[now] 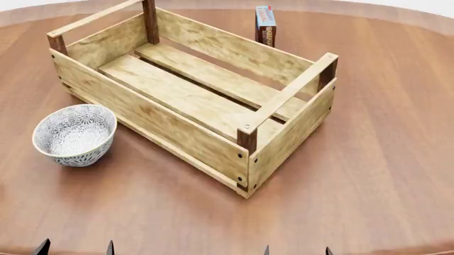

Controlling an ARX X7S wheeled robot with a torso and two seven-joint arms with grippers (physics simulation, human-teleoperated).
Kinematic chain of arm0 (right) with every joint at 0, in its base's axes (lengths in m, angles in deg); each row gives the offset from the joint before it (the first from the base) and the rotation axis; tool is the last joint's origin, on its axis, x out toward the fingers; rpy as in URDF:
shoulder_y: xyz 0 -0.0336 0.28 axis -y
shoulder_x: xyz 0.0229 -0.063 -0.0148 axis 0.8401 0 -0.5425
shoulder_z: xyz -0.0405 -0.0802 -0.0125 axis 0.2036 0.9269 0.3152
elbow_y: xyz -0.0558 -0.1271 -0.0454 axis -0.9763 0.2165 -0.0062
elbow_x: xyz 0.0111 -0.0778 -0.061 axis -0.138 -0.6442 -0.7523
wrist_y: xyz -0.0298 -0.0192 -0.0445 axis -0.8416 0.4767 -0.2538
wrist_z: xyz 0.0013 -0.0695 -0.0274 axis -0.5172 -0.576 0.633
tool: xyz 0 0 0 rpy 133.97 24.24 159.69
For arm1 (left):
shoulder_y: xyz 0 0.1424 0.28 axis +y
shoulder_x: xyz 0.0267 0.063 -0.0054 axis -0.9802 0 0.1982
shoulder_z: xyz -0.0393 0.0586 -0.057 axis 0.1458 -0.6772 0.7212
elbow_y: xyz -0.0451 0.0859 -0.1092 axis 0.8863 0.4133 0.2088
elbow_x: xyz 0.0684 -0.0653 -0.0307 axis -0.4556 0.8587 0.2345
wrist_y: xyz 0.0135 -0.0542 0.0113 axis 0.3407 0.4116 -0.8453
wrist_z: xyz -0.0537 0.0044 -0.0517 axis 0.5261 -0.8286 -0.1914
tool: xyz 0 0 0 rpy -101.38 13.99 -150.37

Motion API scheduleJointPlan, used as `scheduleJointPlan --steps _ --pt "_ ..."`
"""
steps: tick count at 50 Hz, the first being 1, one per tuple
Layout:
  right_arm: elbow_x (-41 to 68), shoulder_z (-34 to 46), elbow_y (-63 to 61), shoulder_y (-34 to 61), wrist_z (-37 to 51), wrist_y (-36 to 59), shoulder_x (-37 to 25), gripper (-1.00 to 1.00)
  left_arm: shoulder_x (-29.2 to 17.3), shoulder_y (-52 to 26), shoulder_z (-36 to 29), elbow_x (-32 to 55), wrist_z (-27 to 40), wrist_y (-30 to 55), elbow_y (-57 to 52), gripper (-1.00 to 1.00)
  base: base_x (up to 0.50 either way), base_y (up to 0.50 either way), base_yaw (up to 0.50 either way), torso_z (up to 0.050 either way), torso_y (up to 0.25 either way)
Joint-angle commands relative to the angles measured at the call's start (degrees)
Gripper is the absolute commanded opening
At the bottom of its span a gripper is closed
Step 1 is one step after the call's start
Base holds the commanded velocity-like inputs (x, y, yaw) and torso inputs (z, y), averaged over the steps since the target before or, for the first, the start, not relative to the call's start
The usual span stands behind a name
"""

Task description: Pick up the salad dressing and put it in the tray.

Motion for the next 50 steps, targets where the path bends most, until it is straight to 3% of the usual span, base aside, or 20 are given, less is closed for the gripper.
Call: scheduleJointPlan --steps 1,18,35,44,50 --pt "-0.48 1.78 0.49 0.15 1.52 -0.11 -0.95 1.00 -0.93 0.11 -1.04 1.19 0.78 -0.27 -0.23 1.00 0.00 0.00 0.00 0.000 0.000" --pt "1.37 2.59 -3.24 0.19 1.95 2.80 -2.45 1.00 -2.16 -0.10 -2.37 2.06 2.14 2.33 -1.56 1.00 0.00 0.00 0.00 0.000 0.000" --pt "3.42 3.70 -11.18 -0.36 2.69 5.99 -5.05 1.00 -4.47 -0.56 -5.33 1.11 5.31 11.96 -9.43 1.00 0.00 0.00 0.00 0.000 0.000" --pt "5.07 2.98 -21.04 0.24 3.98 12.06 -6.26 1.00 -5.82 -0.85 -4.01 4.99 5.23 22.95 -23.19 1.00 0.00 0.00 0.00 0.000 0.000" --pt "5.41 2.46 -23.88 0.31 4.64 10.64 -7.01 1.00 -6.81 -1.14 -4.08 2.63 7.81 22.33 -27.60 1.00 0.00 0.00 0.00 0.000 0.000"
